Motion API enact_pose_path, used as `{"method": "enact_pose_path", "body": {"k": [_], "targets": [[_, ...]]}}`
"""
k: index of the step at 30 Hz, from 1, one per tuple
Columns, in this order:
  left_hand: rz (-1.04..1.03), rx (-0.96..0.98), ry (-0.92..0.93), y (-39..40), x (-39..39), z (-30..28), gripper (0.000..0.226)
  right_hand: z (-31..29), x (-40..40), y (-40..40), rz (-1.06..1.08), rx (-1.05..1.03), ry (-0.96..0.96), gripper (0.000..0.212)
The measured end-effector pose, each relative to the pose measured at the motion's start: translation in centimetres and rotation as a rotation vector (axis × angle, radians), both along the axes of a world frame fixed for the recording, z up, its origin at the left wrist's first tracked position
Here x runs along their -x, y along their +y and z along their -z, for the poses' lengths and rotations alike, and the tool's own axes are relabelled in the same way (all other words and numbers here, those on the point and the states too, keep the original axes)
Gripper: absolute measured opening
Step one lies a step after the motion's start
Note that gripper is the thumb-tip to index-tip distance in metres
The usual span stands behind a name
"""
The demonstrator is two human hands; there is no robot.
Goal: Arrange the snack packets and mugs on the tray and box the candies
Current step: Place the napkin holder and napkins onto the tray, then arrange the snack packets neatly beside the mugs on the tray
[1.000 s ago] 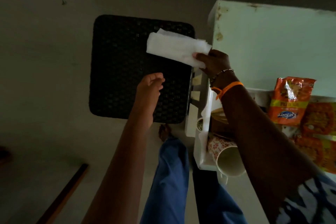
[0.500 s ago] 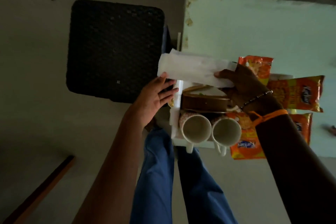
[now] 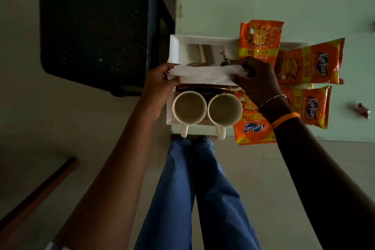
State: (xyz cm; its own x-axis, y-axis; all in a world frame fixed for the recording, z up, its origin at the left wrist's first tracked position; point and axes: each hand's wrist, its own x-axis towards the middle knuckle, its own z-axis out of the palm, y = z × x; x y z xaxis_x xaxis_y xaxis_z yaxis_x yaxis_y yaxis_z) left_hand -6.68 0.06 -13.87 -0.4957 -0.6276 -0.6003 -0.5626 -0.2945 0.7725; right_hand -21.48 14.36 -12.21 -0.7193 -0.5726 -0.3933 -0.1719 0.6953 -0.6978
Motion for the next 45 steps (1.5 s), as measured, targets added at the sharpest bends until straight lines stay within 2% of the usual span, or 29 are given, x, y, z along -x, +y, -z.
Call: {"method": "enact_pose_path", "body": {"k": [5,9,19,24,28,32,34,35,38,40,42,45], "targets": [[0.036,0.092,-0.089,0.7,0.3,2.5,0.027,3.0,-0.6,0.9,0.083,-0.023,0.064,0.026],[0.036,0.138,-0.155,0.9,-0.2,3.8,0.030,4.4,-0.8,1.1,0.103,-0.027,0.067,0.032],[0.016,0.159,-0.151,1.0,0.1,4.1,0.027,5.3,-0.5,1.6,0.162,-0.041,-0.031,0.029],[-0.074,0.156,-0.155,1.4,-0.8,3.8,0.028,4.7,-0.6,3.0,0.260,0.006,-0.059,0.027],[-0.209,0.177,-0.226,2.5,-2.6,3.1,0.023,4.1,-0.9,5.3,0.413,-0.020,-0.012,0.021],[-0.210,0.352,-0.210,4.1,-2.9,0.5,0.023,3.3,-0.7,7.8,0.487,-0.036,0.170,0.020],[-0.102,0.457,-0.138,5.9,-1.9,-1.4,0.020,3.1,-0.4,9.0,0.415,-0.094,0.296,0.020],[-0.013,0.498,-0.094,7.1,-1.3,-2.3,0.019,3.3,-0.4,9.5,0.314,-0.137,0.315,0.023],[0.213,0.547,0.020,10.8,1.2,-3.8,0.014,4.7,-0.9,10.5,-0.181,-0.295,0.163,0.051],[0.298,0.555,0.047,12.4,2.6,-3.8,0.012,6.0,-1.8,10.6,-0.383,-0.396,0.065,0.071],[0.326,0.503,0.065,13.5,3.9,-3.4,0.011,7.3,-3.0,10.8,-0.376,-0.433,0.041,0.081],[0.364,0.474,0.101,14.4,5.3,-2.6,0.019,8.3,-5.0,10.7,-0.228,-0.387,0.076,0.078]]}}
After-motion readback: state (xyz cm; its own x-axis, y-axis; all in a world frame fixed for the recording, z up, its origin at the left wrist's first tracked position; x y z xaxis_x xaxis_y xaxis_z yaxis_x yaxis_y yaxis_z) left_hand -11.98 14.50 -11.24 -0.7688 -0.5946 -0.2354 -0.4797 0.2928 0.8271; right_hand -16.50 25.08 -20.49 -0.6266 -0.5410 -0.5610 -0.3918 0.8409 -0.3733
